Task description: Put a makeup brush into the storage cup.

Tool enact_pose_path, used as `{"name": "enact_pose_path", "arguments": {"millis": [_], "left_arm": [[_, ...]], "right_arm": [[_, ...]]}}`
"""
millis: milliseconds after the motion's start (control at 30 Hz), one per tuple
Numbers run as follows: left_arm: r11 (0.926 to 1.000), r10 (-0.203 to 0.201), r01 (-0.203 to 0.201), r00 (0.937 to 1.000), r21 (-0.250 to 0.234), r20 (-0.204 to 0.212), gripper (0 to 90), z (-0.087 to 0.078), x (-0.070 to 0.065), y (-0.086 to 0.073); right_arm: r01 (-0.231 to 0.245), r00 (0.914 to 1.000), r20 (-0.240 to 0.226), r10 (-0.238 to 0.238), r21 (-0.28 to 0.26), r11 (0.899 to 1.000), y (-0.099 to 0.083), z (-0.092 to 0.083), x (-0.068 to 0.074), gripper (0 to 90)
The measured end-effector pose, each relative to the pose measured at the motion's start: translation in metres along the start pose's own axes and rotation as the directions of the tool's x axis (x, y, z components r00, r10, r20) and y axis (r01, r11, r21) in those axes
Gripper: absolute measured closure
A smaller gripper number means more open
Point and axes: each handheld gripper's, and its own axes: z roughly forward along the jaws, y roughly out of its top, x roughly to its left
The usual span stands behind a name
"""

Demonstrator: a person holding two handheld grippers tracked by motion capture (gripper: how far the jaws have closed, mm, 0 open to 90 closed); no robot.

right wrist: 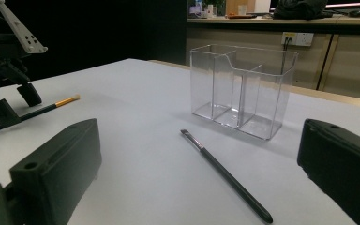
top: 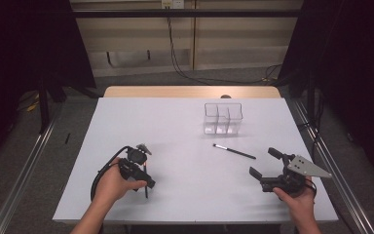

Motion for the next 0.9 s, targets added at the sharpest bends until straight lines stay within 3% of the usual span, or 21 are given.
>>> {"name": "enact_pose_path", "arguments": {"millis": [133, 200, 333, 433, 533, 900], "left_arm": [[1.0000, -0.005, 0.005, 1.0000, -0.002, -0.001, 22.9, -0.0023, -0.0029, -0.0013], [1.0000, -0.001, 0.001, 1.0000, 0.003, 0.000, 31.9, -0.0037, -0.0036, -0.0010], [0.9998, 0.008, -0.008, 0.9999, 0.020, 0.013, 58.5, -0.0085, -0.0058, 0.0009], [0.9992, 0.003, -0.004, 0.9998, 0.040, 0.020, 66.9, -0.0089, -0.0069, 0.0027], [0.9983, 0.008, -0.009, 0.9996, 0.058, 0.028, 81.2, -0.0084, -0.0097, 0.0052], [0.9973, 0.002, -0.005, 0.9989, 0.073, 0.046, 84.3, -0.0076, -0.0085, 0.0073]], "right_arm": [[0.002, 1.0000, 0.000, -0.002, 0.000, 1.000, 0.0006, -0.0008, 0.0004, 0.0], [0.001, 1.0000, 0.000, -0.001, 0.001, 1.000, 0.0006, -0.0008, 0.0004, 0.0], [0.002, 1.0000, -0.001, -0.002, 0.001, 1.000, 0.0001, -0.0002, -0.0003, 0.0], [0.002, 1.0000, -0.002, -0.002, 0.001, 1.000, 0.0000, 0.0000, -0.0005, 0.0], [0.005, 1.0000, -0.002, -0.005, 0.001, 1.000, 0.0002, -0.0001, -0.0007, 0.0], [0.004, 1.0000, -0.002, -0.004, 0.005, 1.000, 0.0002, 0.0002, -0.0004, 0.0]]}}
